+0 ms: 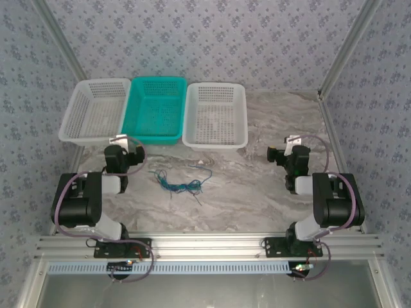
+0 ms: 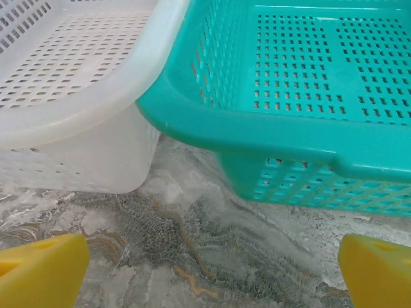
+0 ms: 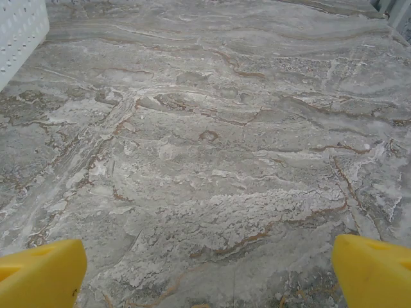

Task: Untangle the cables

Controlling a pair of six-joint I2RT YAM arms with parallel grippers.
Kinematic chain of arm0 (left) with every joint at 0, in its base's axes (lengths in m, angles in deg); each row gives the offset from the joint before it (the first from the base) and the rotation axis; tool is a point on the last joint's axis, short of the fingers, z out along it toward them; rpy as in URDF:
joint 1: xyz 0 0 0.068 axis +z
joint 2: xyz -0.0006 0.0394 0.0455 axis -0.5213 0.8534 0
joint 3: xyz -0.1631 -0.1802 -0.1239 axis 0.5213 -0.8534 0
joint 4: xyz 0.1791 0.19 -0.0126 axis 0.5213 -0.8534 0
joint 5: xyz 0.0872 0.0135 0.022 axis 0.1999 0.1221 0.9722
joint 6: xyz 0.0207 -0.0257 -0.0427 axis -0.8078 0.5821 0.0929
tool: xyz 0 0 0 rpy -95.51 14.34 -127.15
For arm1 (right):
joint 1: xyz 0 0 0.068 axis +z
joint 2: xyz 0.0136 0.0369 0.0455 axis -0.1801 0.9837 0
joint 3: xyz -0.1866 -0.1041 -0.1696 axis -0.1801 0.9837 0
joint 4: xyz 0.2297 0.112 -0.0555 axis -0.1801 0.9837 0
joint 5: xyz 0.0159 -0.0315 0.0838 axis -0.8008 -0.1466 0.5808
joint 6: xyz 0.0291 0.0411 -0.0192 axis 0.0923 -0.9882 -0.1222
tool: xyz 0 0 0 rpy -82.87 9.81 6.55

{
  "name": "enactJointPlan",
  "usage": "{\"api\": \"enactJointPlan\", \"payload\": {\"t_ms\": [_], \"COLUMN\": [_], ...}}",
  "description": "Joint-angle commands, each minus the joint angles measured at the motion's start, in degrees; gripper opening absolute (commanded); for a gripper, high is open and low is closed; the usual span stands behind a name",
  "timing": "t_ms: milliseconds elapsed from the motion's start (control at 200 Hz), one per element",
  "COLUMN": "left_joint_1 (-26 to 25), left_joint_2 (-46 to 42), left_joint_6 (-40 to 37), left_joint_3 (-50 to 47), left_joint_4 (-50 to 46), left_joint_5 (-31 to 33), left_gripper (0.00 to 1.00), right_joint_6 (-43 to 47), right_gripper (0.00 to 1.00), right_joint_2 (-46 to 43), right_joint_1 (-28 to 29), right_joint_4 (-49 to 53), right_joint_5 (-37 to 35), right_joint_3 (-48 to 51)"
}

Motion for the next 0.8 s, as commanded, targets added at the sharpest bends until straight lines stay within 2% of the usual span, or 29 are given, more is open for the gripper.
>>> {"api": "enactJointPlan", "payload": {"t_ms": [0, 560, 640, 730, 795], "left_joint_1": [0.0, -0.1, -0.1, -0.7, -2.0], "left_joint_2": [0.0, 0.0, 0.0, -1.9, -5.1], "left_joint_6": [0.3, 0.3, 0.2, 0.0, 0.1], "left_joint_3": [0.5, 0.6, 0.4, 0.2, -0.4], "left_joint_4": [1.5, 1.5, 1.7, 0.8, -0.7], "left_joint_5": [-0.7, -0.7, -0.8, 0.7, 5.6], "left_gripper": [0.99, 1.00, 0.99, 0.99, 0.99], "right_joint_6": [0.7, 0.6, 1.0, -2.6, -9.5], "right_gripper": [1.00, 1.00, 1.00, 1.00, 1.00], "right_joint_2": [0.0, -0.2, -5.5, -15.5, -24.2], "right_joint_1": [-0.1, -0.1, 1.4, 4.3, 4.5], "right_joint_4": [0.1, -0.3, 9.3, 18.8, 25.7], "right_joint_5": [-0.3, -0.2, -3.9, -14.5, -14.1], "right_joint_3": [-0.9, -0.9, -3.3, -4.9, -5.2]}}
